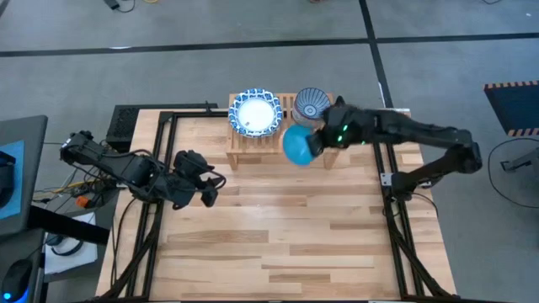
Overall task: Place and stack bowls onto a shelf
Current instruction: Stack the light blue on the top of the blue bowl on the shelf
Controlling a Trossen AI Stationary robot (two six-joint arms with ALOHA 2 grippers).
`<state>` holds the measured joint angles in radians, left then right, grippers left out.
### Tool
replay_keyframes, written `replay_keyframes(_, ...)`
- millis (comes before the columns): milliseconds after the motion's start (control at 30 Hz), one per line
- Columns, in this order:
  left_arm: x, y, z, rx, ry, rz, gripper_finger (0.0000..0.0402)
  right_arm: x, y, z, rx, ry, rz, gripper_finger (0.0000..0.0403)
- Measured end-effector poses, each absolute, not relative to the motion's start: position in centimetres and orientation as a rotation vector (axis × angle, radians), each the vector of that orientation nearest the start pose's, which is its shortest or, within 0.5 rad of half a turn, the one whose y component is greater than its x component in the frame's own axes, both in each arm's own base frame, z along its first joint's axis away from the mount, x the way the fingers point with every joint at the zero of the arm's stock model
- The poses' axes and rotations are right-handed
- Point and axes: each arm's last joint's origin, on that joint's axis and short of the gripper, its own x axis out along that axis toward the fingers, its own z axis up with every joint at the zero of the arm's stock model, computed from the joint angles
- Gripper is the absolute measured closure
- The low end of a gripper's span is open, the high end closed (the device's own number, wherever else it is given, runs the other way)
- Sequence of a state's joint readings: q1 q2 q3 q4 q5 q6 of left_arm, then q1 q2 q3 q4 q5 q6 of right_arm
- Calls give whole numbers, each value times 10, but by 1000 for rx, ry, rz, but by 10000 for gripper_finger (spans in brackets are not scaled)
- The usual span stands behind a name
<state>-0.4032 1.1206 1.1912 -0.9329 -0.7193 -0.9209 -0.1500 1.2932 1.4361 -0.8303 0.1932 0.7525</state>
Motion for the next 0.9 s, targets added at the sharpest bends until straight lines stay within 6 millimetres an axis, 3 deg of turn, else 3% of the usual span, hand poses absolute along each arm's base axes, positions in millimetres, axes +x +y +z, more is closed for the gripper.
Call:
replay_keyframes(367, 198, -50, 350, -435, 516, 650, 180, 216, -117, 403, 706, 420, -804, 364)
replay_keyframes(567, 201, -41, 350, -441, 534, 664, 180, 201, -140, 416, 689, 371, -855, 364)
replay_keyframes(733, 202, -35, 350, -442, 543, 674, 180, 188, -154, 410, 713, 428, -922, 364)
replay_keyframes(900, 203, -30, 350, -446, 539, 696, 180, 193, -169, 398, 737, 480, -929, 364)
